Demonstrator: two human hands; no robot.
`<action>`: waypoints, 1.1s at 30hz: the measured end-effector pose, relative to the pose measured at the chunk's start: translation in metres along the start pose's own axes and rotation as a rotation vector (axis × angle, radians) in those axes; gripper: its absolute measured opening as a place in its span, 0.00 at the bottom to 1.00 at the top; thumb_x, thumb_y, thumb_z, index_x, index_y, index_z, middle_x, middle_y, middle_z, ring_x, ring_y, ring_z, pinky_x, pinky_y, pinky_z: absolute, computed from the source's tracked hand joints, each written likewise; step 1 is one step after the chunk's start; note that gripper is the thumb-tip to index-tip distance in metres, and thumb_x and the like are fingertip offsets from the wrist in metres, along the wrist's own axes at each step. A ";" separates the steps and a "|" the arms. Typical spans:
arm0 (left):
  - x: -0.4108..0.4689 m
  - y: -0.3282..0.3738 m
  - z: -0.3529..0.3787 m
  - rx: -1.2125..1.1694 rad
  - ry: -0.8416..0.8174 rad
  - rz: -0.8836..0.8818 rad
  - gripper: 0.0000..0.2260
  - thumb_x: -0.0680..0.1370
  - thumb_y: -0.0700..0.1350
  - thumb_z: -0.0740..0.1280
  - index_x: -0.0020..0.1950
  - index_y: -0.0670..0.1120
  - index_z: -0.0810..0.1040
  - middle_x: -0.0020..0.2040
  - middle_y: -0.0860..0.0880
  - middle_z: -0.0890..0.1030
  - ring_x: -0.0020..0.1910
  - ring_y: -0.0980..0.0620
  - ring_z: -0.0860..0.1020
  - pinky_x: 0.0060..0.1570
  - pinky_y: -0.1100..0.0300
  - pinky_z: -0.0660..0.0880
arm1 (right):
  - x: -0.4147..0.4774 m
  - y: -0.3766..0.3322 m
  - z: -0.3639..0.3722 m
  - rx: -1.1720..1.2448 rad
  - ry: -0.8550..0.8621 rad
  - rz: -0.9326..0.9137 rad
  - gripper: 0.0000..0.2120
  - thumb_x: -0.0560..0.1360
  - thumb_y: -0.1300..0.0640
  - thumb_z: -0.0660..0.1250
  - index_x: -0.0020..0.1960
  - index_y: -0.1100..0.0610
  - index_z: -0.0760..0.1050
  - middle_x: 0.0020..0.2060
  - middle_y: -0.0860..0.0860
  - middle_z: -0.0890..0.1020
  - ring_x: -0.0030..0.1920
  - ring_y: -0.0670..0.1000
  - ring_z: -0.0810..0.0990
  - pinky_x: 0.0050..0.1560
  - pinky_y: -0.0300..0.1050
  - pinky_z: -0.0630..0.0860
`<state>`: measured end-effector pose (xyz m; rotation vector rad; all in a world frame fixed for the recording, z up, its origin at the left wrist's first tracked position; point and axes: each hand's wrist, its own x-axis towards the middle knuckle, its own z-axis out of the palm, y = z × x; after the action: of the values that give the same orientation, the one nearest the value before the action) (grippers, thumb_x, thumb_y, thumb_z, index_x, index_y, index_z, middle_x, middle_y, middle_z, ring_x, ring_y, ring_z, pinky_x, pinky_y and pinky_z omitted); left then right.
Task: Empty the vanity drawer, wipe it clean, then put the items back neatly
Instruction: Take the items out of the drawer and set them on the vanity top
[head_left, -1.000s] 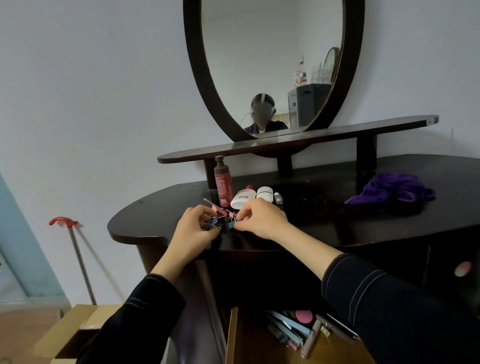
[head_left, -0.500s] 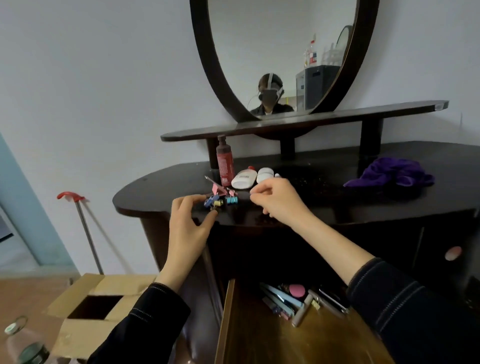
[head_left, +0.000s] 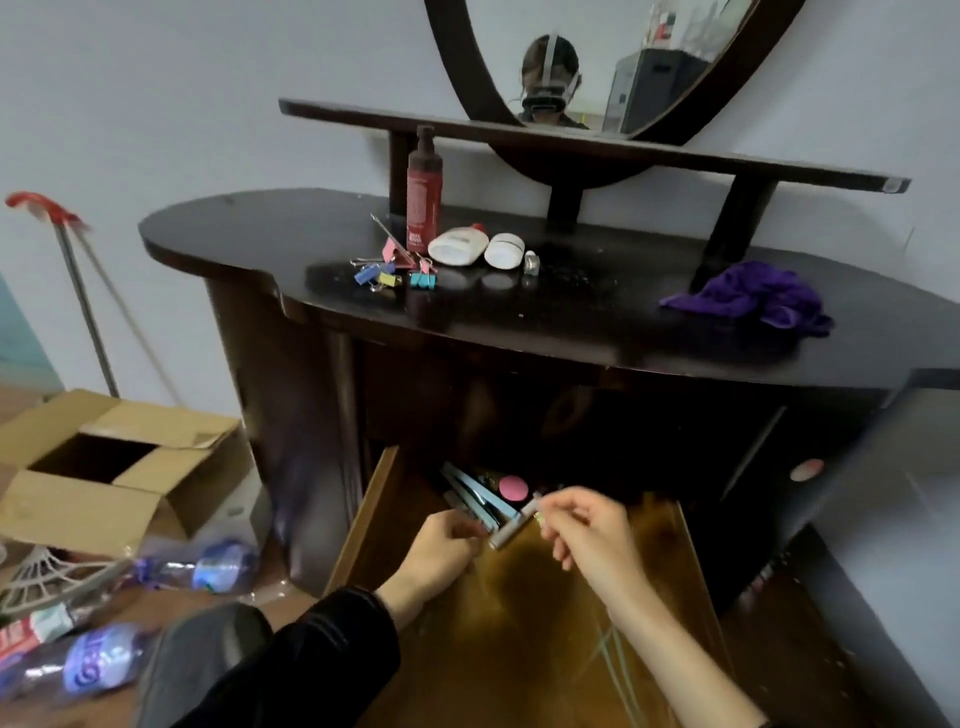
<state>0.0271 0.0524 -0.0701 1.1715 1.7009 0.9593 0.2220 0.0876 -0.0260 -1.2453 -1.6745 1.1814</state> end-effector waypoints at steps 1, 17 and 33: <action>0.008 -0.006 0.008 -0.012 -0.013 -0.047 0.05 0.77 0.34 0.65 0.48 0.41 0.80 0.40 0.43 0.81 0.34 0.48 0.79 0.38 0.52 0.78 | 0.005 0.019 0.000 -0.049 0.015 0.053 0.07 0.81 0.59 0.67 0.47 0.51 0.83 0.36 0.52 0.84 0.31 0.48 0.79 0.32 0.42 0.75; 0.035 -0.031 0.035 0.026 -0.163 -0.088 0.07 0.81 0.38 0.62 0.53 0.42 0.80 0.42 0.44 0.80 0.35 0.50 0.78 0.32 0.59 0.75 | 0.066 0.108 0.012 -1.103 0.109 0.224 0.12 0.83 0.47 0.62 0.59 0.53 0.76 0.45 0.48 0.83 0.42 0.47 0.83 0.31 0.38 0.73; 0.021 -0.023 0.041 -0.358 -0.261 -0.235 0.10 0.80 0.55 0.67 0.57 0.51 0.76 0.50 0.44 0.83 0.44 0.47 0.83 0.41 0.55 0.82 | -0.003 0.073 0.019 -0.308 -0.119 0.253 0.08 0.75 0.49 0.73 0.46 0.53 0.80 0.38 0.52 0.84 0.40 0.52 0.84 0.42 0.50 0.79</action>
<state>0.0531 0.0715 -0.1103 0.8015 1.3550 0.8774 0.2266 0.0882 -0.1018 -1.6443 -1.8798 1.1940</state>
